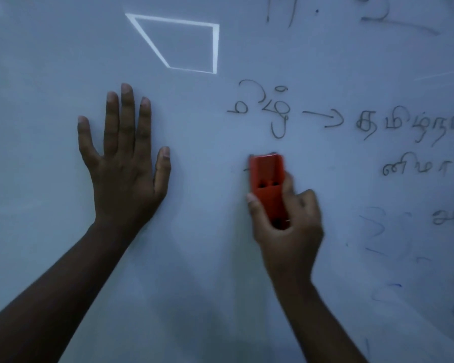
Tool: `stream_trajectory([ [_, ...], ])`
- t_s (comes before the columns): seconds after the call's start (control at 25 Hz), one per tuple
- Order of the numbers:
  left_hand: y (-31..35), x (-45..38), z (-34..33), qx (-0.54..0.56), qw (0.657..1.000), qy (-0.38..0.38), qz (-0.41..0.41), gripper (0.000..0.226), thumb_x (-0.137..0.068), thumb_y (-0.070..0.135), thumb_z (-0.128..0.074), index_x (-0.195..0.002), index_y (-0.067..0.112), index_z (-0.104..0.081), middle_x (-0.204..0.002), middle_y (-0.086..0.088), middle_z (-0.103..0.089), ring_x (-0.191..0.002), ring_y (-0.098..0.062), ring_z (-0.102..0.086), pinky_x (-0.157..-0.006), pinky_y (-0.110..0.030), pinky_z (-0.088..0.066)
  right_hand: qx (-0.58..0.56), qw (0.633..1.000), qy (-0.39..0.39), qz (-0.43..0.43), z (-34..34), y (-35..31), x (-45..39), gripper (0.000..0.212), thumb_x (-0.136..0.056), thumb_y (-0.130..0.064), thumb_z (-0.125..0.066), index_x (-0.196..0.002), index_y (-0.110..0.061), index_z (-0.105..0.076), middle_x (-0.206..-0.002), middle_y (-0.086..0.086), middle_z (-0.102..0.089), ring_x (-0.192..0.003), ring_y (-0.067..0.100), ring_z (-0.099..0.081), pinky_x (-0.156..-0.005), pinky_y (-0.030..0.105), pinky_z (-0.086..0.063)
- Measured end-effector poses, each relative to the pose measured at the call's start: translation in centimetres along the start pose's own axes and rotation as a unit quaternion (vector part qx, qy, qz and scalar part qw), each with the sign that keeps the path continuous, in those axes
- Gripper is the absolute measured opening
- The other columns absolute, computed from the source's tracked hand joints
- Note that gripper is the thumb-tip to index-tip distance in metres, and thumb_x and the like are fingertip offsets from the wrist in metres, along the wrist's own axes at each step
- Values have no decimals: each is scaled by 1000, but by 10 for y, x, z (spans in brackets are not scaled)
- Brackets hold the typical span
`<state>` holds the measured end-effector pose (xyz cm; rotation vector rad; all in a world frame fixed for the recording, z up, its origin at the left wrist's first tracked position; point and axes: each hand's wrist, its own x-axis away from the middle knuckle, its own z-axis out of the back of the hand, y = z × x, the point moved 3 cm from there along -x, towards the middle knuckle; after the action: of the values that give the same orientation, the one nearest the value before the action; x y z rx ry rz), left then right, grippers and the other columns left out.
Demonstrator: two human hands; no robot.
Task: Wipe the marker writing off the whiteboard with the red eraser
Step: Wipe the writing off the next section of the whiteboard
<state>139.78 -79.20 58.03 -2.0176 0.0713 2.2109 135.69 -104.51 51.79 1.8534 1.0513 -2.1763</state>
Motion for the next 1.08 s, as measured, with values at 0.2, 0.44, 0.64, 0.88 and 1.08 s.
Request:
stream_trajectory([
  [0.2, -5, 0, 1, 9, 1000, -2, -5, 69, -113, 46, -29, -171, 12, -11, -178, -13, -7, -165, -26, -2, -130, -61, -2, 17, 993, -51, 108, -34, -66, 9, 71, -86, -65, -69, -139, -20, -62, -92, -1, -52, -78, 14, -51, -61, 30, -53],
  [0.44, -6, 3, 4, 21, 1000, 14, -13, 67, -112, 40, -34, -170, 11, -16, -177, -14, -12, -165, -27, -8, -131, -60, -4, 25, 998, 11, 64, -3, -24, -48, 72, -80, -72, -66, -140, -33, -63, -88, -3, -49, -78, 22, -59, -64, 35, -52],
  [0.64, -2, 3, 2, 14, 1000, 16, -7, 67, -112, 38, -33, -170, 10, -14, -178, -13, -9, -165, -29, -7, -130, -60, -2, -18, 996, 66, -64, 71, 80, -71, 70, -84, -67, -71, -141, -30, -59, -95, 6, -63, -76, 24, -64, -69, 21, -57],
  [0.88, 2, 4, 3, 10, 1000, 7, -1, 67, -112, 37, -31, -170, 9, -14, -178, -14, -8, -165, -30, -6, -130, -63, -3, -102, 971, 138, -167, 85, 97, -109, 55, -81, -77, -70, -119, -38, -70, -99, -1, -73, -91, 22, -72, -82, 50, -62],
  [1.08, 2, 5, 2, 6, 1000, 10, 0, 66, -112, 38, -30, -169, 8, -16, -177, -15, -10, -165, -31, -8, -130, -63, -5, -29, 981, 172, -85, 35, 28, -111, 57, -91, -66, -66, -113, -13, -72, -86, 7, -59, -71, 18, -51, -63, 20, -42],
])
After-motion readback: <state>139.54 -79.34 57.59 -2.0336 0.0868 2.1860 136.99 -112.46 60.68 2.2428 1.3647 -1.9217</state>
